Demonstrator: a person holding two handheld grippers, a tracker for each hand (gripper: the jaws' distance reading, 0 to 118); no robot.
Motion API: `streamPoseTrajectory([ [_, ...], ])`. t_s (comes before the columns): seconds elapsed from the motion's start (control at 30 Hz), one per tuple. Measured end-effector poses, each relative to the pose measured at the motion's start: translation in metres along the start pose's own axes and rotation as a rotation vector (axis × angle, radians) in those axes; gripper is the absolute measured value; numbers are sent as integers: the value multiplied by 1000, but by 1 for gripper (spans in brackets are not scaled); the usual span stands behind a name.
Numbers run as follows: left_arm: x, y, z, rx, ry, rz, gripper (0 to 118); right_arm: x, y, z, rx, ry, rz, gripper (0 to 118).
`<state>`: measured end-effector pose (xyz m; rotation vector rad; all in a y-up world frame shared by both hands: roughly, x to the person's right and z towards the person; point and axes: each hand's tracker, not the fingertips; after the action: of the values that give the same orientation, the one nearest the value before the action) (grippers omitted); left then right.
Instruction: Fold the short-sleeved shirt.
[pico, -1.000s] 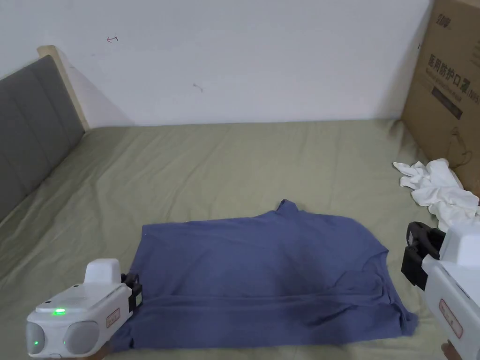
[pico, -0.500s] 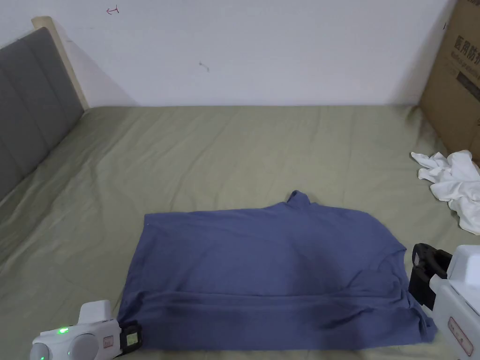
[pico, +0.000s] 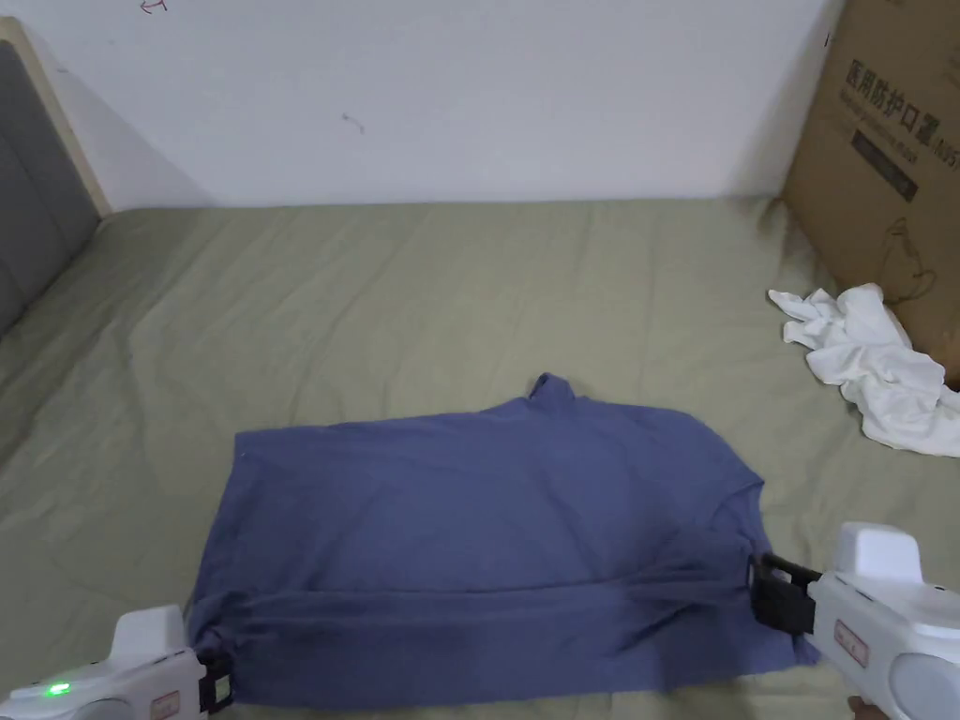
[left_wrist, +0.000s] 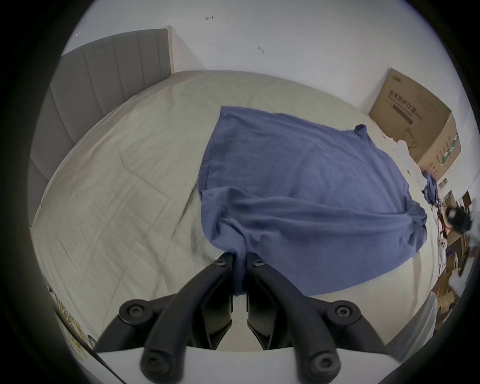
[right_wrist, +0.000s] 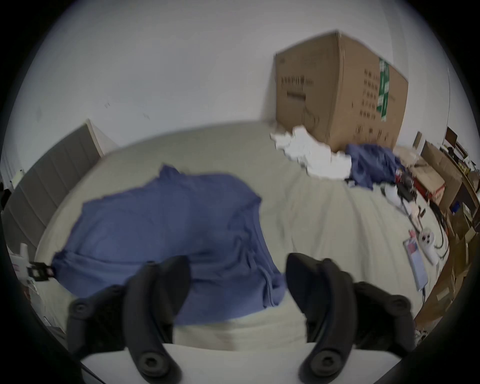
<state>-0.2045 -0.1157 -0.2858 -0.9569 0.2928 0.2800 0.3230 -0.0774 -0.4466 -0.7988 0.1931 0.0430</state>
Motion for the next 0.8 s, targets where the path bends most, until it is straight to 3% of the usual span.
streamPoseTrajectory([
  [0.07, 0, 5, 9, 10, -9, 3, 6, 7, -10, -25, -87, -28, -31, 89],
  [0.27, -2, 10, 13, 21, -23, 23, 6, 18, -32, -77, -221, -59, 23, 87],
  [0.33, -1, 10, 10, 15, -16, 21, 6, 19, -36, -86, -255, -58, 6, 78],
  [0.43, -1, 9, 8, 4, -11, 23, 6, 26, -39, -87, -260, 6, -61, 51],
  [0.5, -2, 8, 8, 4, -12, 37, 6, 21, -37, -71, -239, 19, -53, 8],
  [0.63, -5, 4, 11, 5, -14, 76, 6, 15, -34, -42, -198, 59, -24, 8],
  [0.8, -9, -6, 22, 12, -24, 87, 6, 27, -40, 3, -120, 105, -84, 8],
])
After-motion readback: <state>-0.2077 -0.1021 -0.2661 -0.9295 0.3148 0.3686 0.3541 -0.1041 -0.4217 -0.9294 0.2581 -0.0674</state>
